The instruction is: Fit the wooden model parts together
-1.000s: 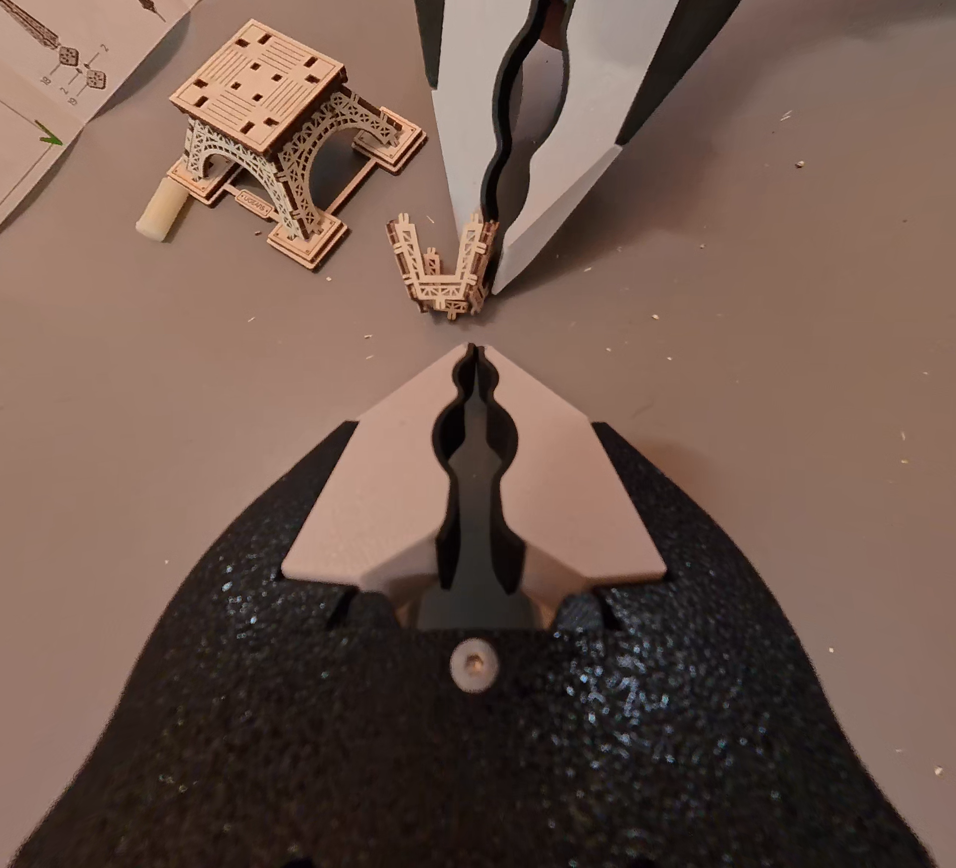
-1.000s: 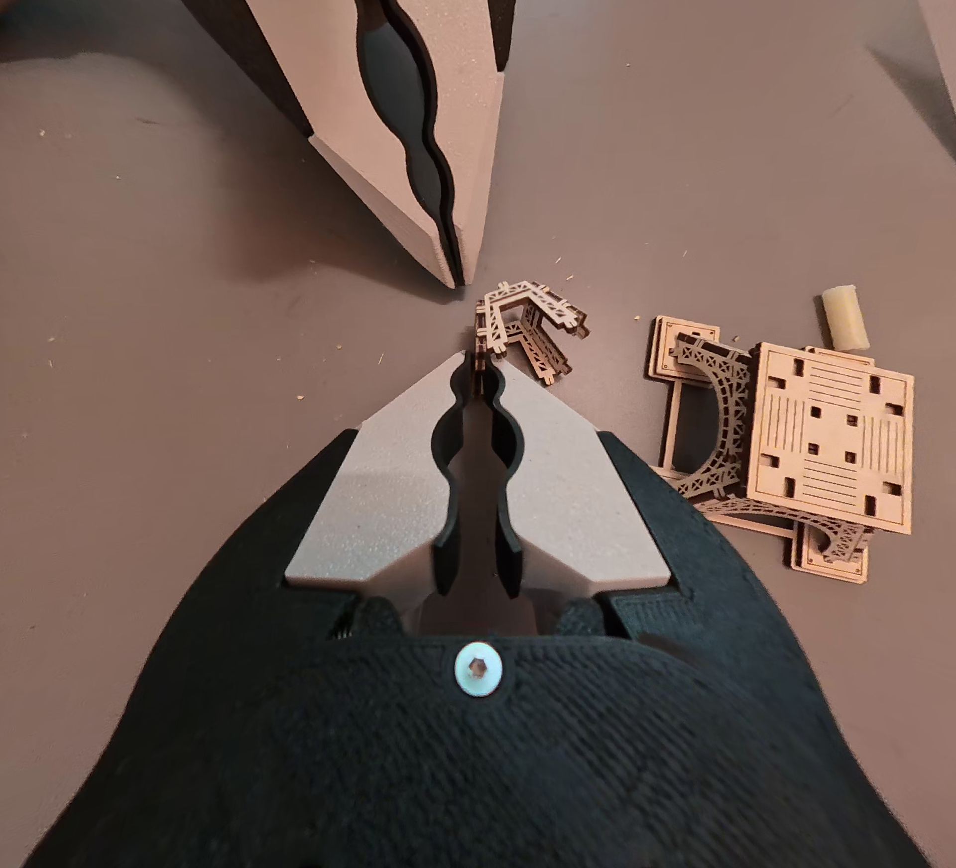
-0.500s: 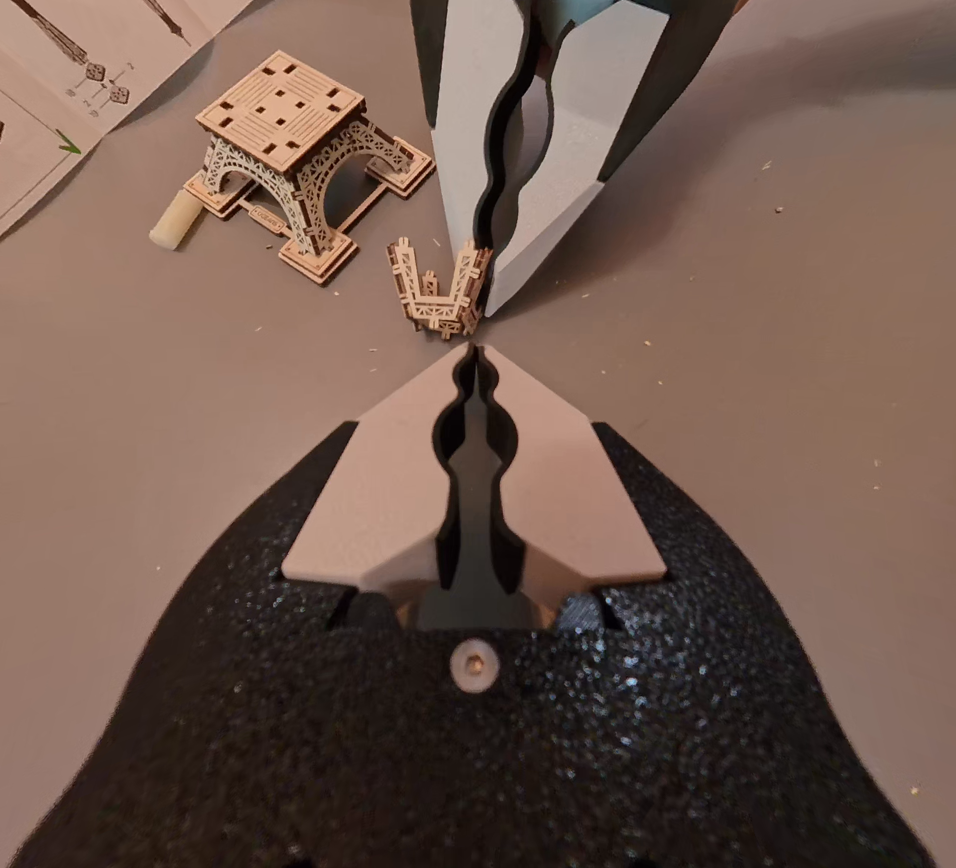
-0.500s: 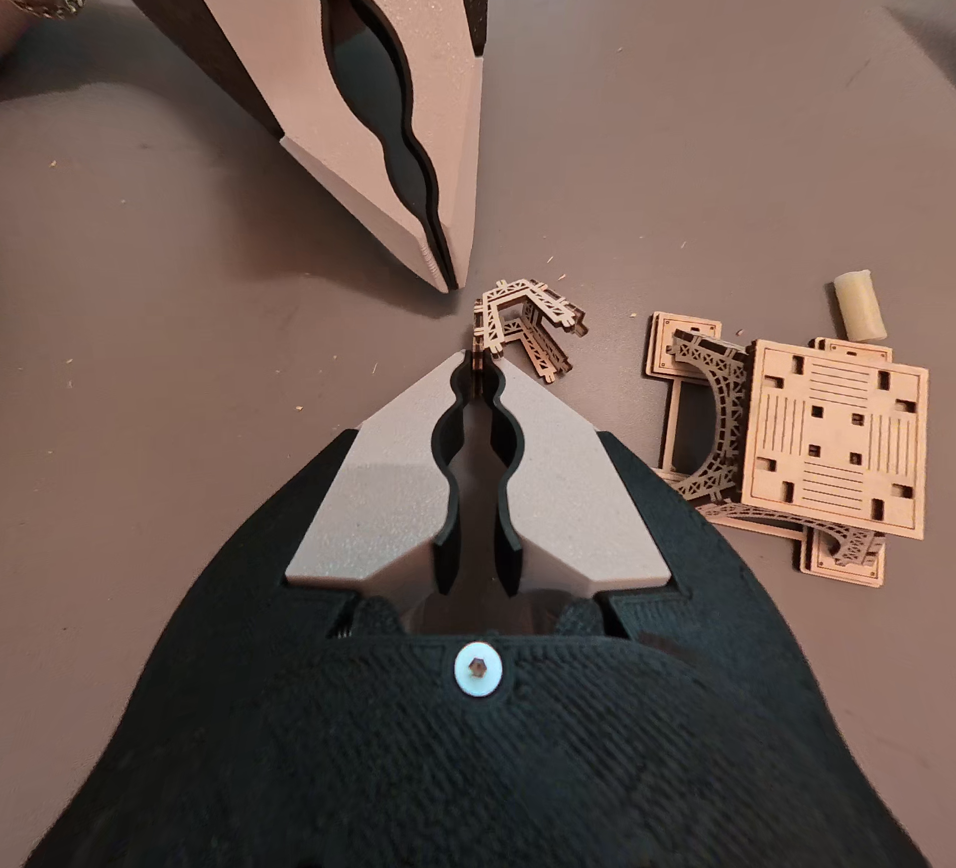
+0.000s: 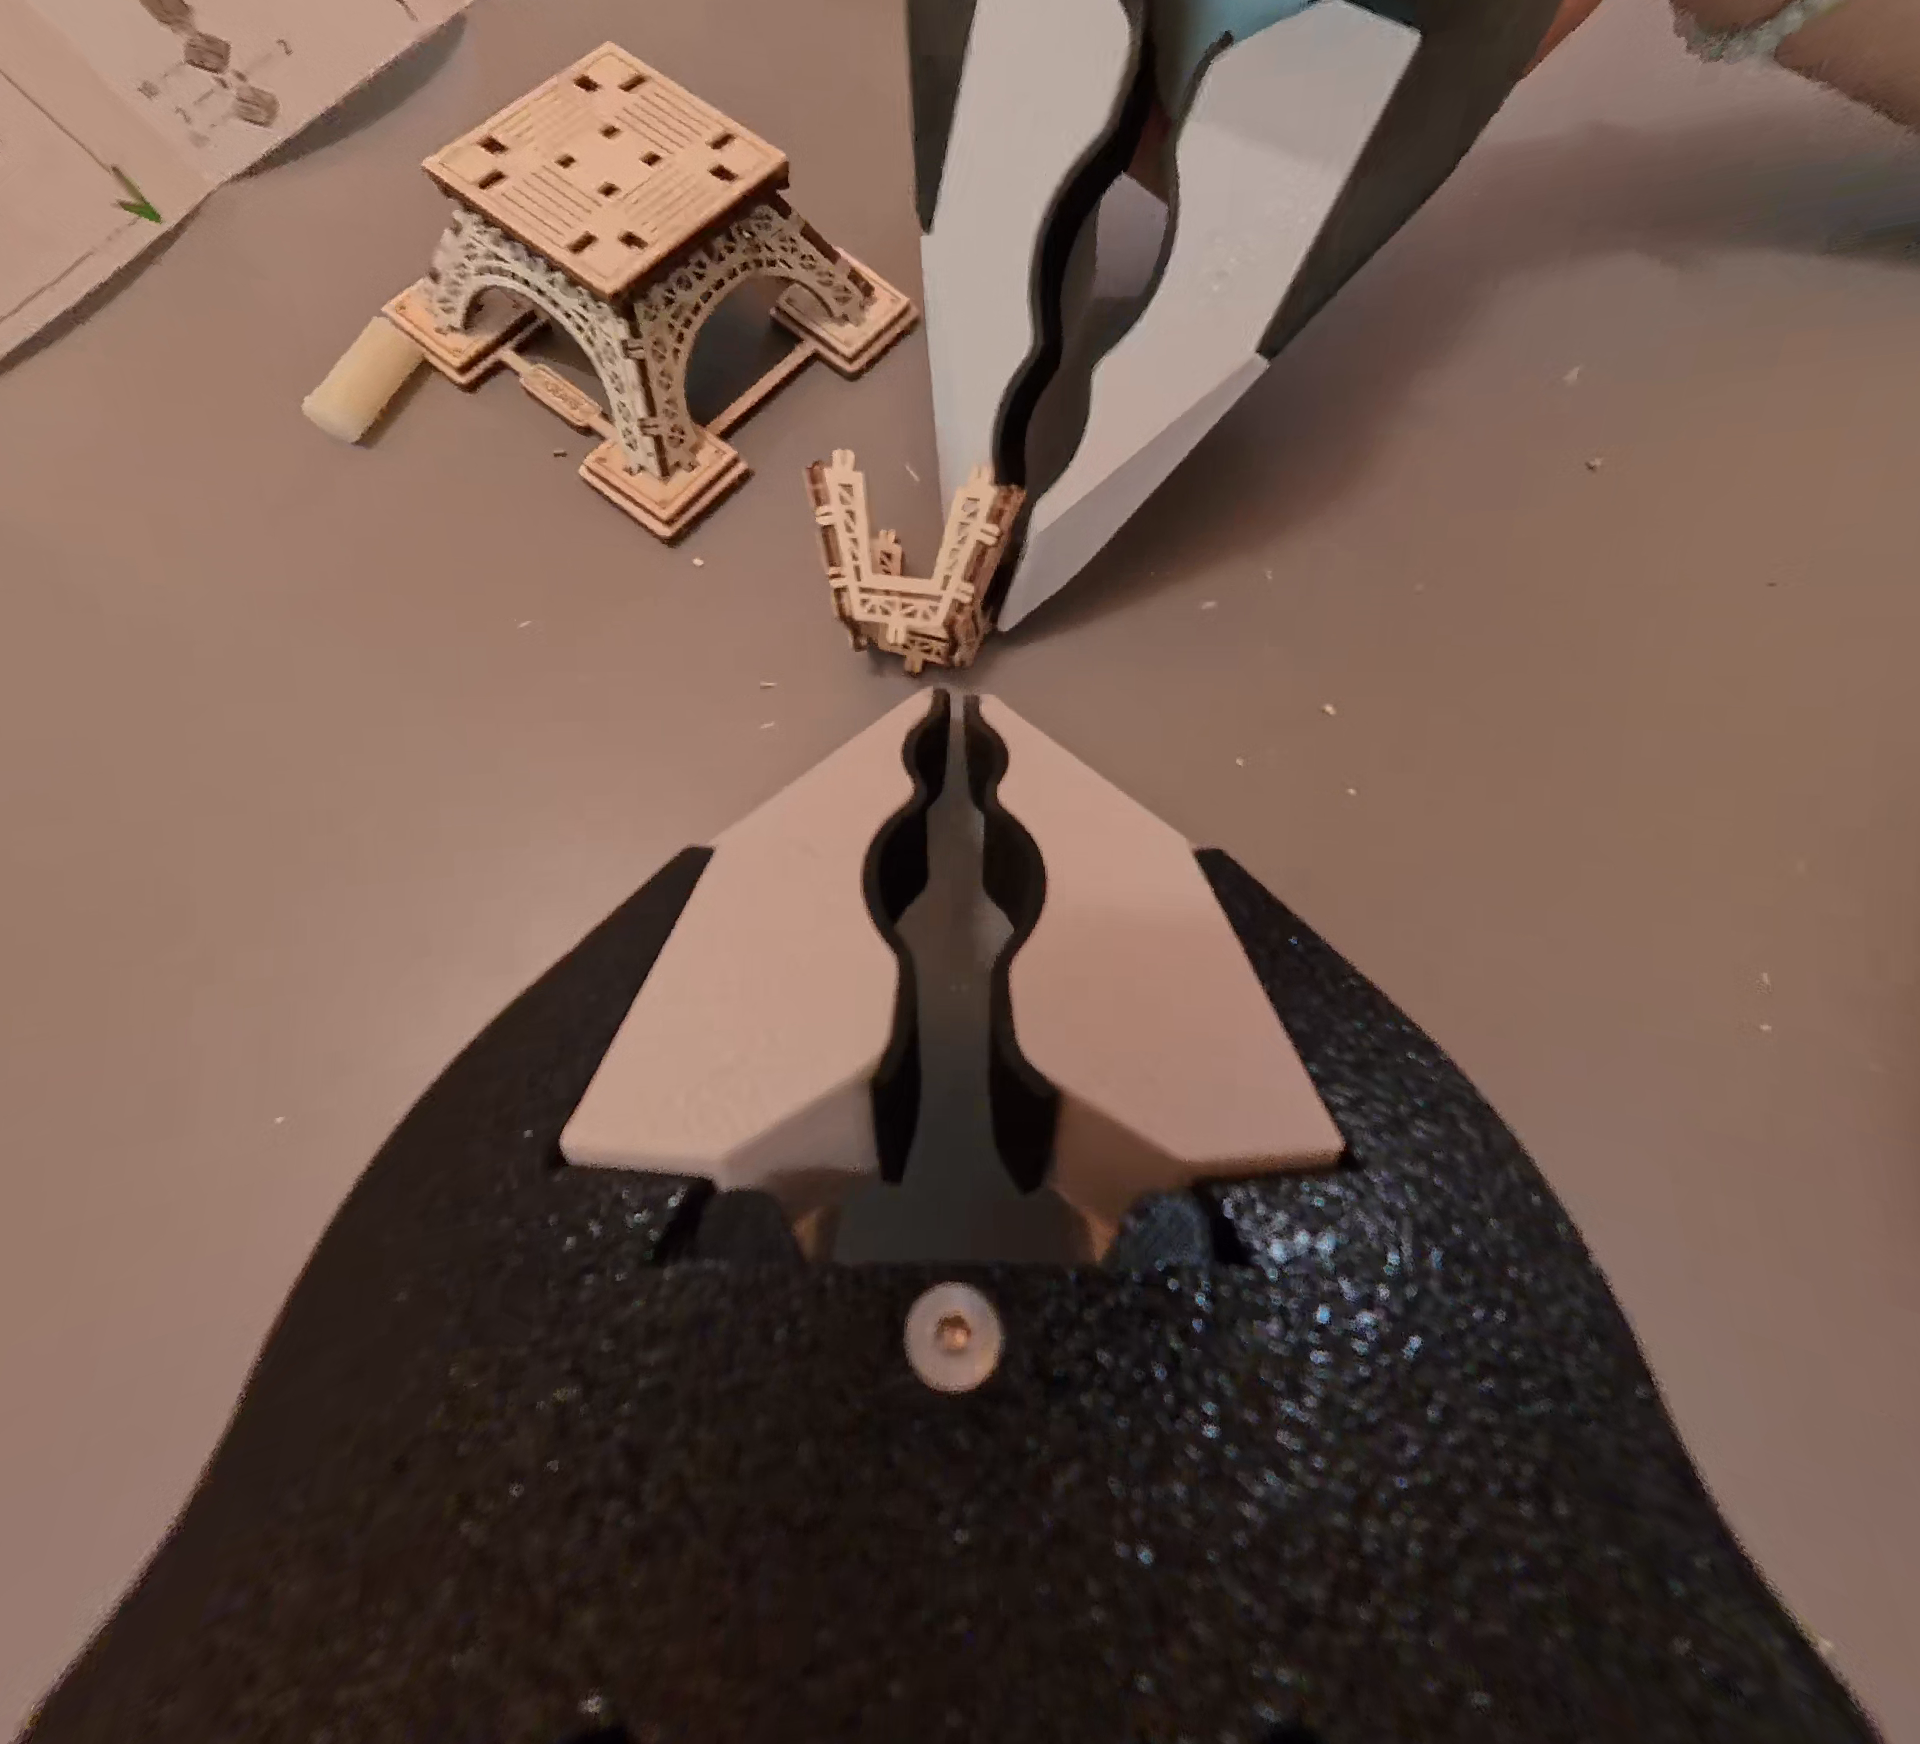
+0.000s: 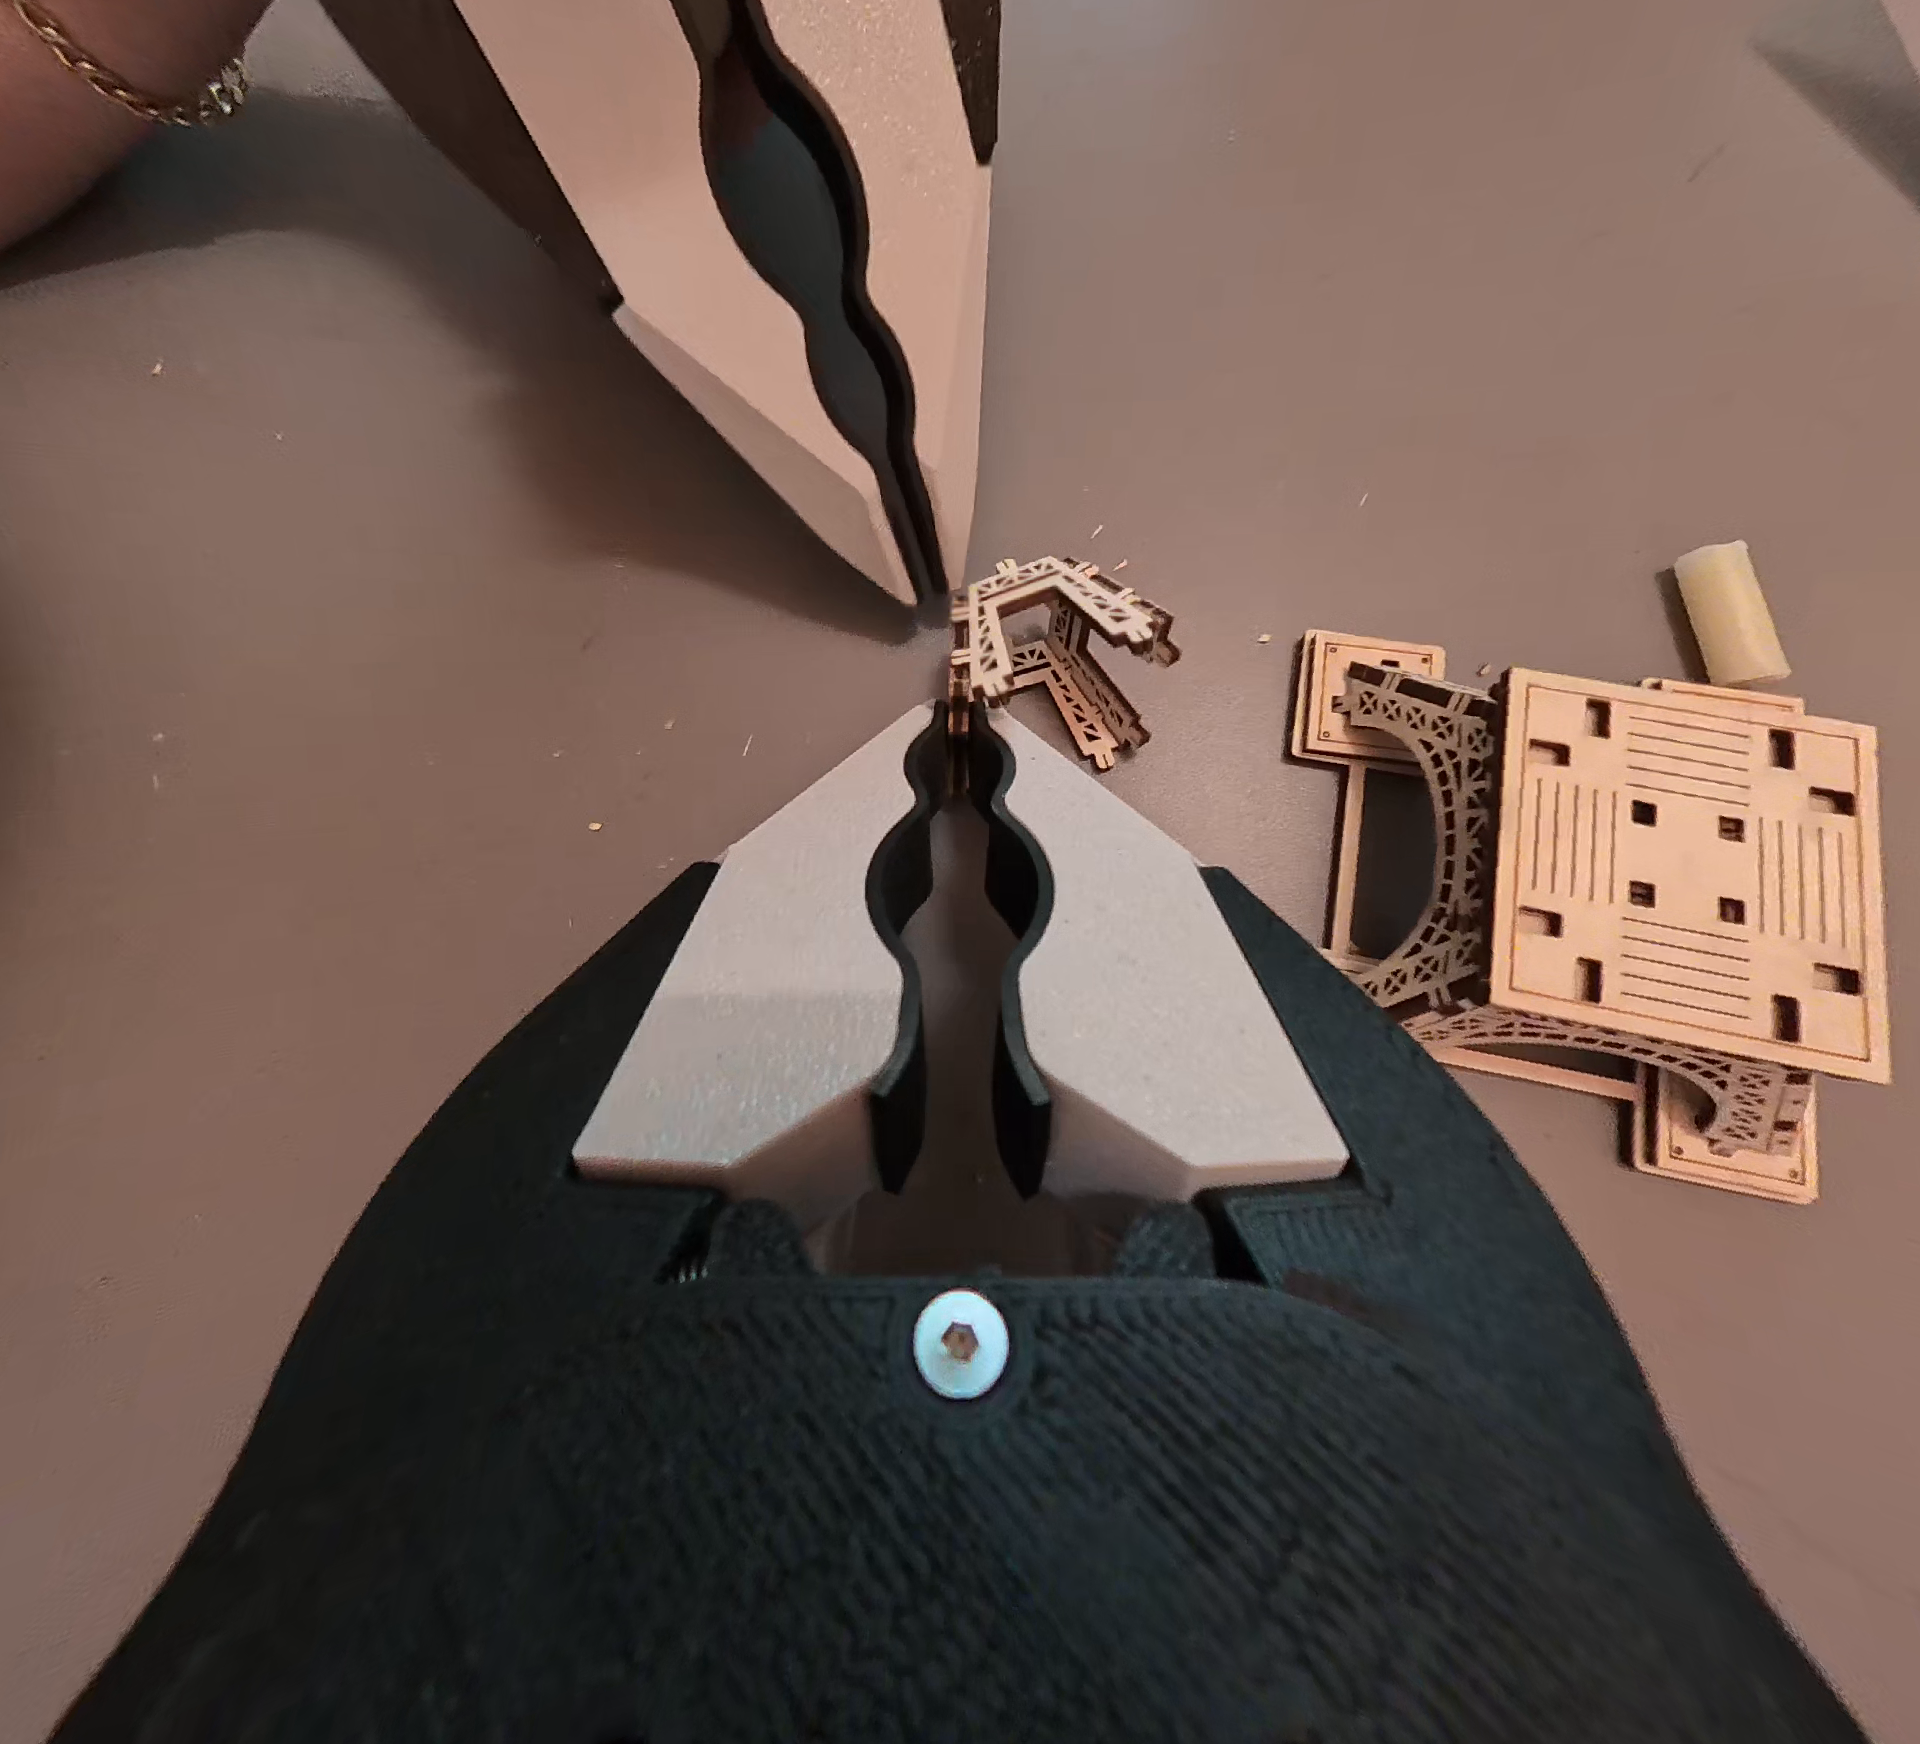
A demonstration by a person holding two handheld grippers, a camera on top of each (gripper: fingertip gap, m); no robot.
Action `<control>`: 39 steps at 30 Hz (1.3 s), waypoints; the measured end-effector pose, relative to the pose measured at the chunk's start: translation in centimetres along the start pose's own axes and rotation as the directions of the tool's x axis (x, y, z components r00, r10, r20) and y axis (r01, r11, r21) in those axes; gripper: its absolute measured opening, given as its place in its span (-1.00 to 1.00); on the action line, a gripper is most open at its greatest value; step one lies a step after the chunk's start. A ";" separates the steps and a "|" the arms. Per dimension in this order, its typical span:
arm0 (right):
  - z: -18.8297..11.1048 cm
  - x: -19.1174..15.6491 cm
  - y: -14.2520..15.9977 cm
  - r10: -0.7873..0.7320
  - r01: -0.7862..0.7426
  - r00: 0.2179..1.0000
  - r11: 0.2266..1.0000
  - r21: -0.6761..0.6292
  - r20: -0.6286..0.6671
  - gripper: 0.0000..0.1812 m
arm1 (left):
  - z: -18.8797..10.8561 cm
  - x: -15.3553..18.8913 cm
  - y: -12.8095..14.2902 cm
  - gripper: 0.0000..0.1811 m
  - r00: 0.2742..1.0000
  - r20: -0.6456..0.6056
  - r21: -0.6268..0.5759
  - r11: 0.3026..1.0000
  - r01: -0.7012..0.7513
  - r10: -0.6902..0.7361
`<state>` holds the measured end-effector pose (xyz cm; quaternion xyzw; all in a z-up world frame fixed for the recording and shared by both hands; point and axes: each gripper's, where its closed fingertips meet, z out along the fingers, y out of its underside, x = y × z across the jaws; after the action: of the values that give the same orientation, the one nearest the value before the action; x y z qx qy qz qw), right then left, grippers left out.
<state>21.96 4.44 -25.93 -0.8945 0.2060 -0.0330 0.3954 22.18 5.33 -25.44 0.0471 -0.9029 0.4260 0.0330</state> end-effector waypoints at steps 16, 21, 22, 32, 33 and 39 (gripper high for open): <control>0.0 0.0 -0.1 -0.008 0.006 1.000 0.998 0.063 0.029 -0.99 | 0.8 -0.1 -0.5 -0.97 0.987 0.065 -0.008 0.989 -0.145 0.145; 0.0 -0.1 -0.1 -0.014 0.013 1.000 0.998 0.062 0.028 -0.99 | 0.8 -0.2 -0.5 -0.98 0.979 0.076 -0.004 0.982 -0.189 0.189; 0.0 -0.1 -0.1 -0.016 0.014 0.999 0.998 0.062 0.027 -0.99 | 0.7 -0.2 -0.6 -0.98 0.978 0.076 0.003 0.981 -0.193 0.192; 0.0 0.0 -0.1 -0.026 0.025 1.000 0.998 0.060 0.017 -0.99 | 0.7 -0.4 -0.6 -0.99 0.969 0.069 -0.091 0.969 -0.231 0.237; 0.0 0.0 -0.1 -0.034 0.034 0.999 0.998 0.057 0.011 -0.99 | 0.7 -0.4 -0.5 -0.99 0.969 0.062 -0.106 0.967 -0.233 0.241; 0.1 0.0 -0.1 -0.050 0.050 0.999 0.997 0.057 -0.001 -0.99 | 0.7 -0.5 -0.4 -0.99 0.959 0.049 -0.171 0.949 -0.266 0.278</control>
<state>22.03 4.53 -25.90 -0.8877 0.1824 -0.0484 0.4200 22.69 4.54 -25.68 -0.0651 -0.9330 0.3495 -0.0552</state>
